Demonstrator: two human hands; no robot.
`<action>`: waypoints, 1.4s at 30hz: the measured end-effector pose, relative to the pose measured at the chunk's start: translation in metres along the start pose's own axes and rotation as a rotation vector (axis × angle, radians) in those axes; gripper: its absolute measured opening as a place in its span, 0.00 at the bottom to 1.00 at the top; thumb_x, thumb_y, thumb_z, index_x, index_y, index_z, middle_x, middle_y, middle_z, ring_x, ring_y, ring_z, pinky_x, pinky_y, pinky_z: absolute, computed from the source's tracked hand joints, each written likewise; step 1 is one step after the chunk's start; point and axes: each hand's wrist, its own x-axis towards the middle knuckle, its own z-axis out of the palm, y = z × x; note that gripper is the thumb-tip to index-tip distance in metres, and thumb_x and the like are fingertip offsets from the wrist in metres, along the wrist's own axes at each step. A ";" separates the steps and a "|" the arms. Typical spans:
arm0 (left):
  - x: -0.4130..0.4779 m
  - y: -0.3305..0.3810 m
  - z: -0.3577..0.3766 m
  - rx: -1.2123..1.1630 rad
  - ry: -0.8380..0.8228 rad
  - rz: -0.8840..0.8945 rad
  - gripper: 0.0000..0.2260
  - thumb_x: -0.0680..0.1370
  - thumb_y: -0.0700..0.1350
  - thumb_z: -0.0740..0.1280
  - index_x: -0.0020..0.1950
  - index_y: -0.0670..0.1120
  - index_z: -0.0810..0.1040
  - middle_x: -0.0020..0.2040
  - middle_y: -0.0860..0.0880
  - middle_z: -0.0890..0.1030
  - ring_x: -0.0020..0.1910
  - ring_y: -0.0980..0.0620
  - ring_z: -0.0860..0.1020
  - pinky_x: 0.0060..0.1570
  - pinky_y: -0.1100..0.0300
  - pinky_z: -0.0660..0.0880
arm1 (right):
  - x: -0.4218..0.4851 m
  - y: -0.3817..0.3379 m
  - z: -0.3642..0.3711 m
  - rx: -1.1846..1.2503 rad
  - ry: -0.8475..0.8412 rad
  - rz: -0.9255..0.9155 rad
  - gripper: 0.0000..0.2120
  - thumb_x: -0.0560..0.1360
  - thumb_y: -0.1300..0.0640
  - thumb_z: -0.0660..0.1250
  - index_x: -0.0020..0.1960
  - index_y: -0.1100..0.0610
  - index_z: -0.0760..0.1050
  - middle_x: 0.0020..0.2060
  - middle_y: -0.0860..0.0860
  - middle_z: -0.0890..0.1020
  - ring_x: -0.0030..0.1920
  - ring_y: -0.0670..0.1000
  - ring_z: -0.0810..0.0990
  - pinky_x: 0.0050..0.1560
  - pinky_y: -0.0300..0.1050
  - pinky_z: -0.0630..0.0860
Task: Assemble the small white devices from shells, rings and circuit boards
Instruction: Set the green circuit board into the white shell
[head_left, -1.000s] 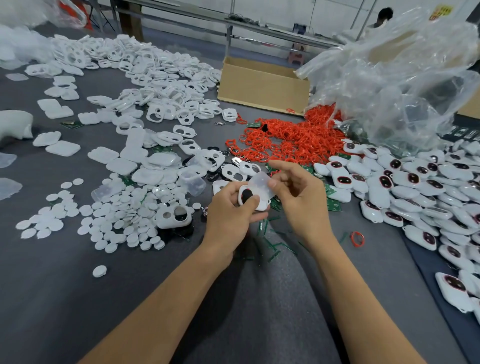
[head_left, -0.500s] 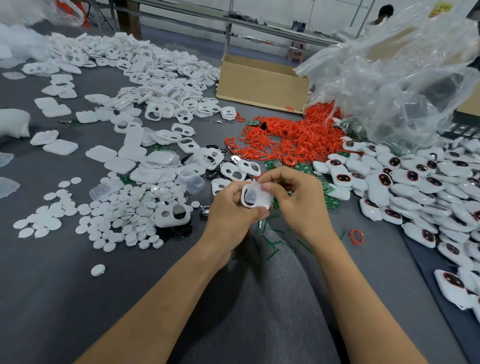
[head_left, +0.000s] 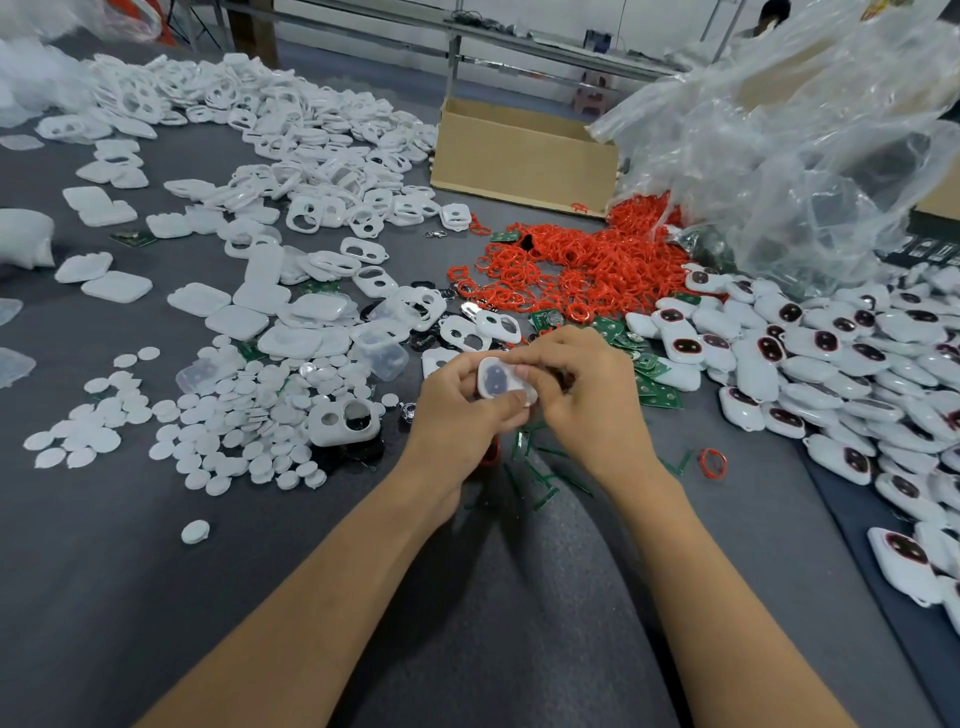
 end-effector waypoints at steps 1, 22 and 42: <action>0.001 0.001 0.001 -0.048 0.018 -0.024 0.10 0.75 0.28 0.67 0.50 0.42 0.79 0.45 0.43 0.84 0.44 0.52 0.83 0.45 0.61 0.81 | -0.001 0.000 0.000 -0.014 -0.014 -0.016 0.13 0.71 0.69 0.68 0.49 0.56 0.84 0.42 0.52 0.82 0.47 0.54 0.77 0.51 0.45 0.73; 0.004 0.005 -0.003 -0.247 0.161 -0.064 0.10 0.82 0.37 0.60 0.47 0.39 0.80 0.52 0.39 0.82 0.45 0.42 0.85 0.39 0.61 0.81 | -0.003 0.041 -0.050 -0.283 -0.244 0.466 0.07 0.70 0.57 0.72 0.48 0.50 0.81 0.41 0.46 0.81 0.43 0.46 0.78 0.43 0.38 0.67; 0.004 0.007 -0.001 -0.189 0.123 -0.114 0.07 0.81 0.38 0.62 0.47 0.41 0.78 0.59 0.34 0.78 0.46 0.43 0.84 0.44 0.58 0.83 | 0.002 0.048 -0.016 -0.404 -0.127 0.426 0.17 0.73 0.53 0.69 0.60 0.57 0.77 0.55 0.55 0.81 0.59 0.57 0.77 0.57 0.53 0.74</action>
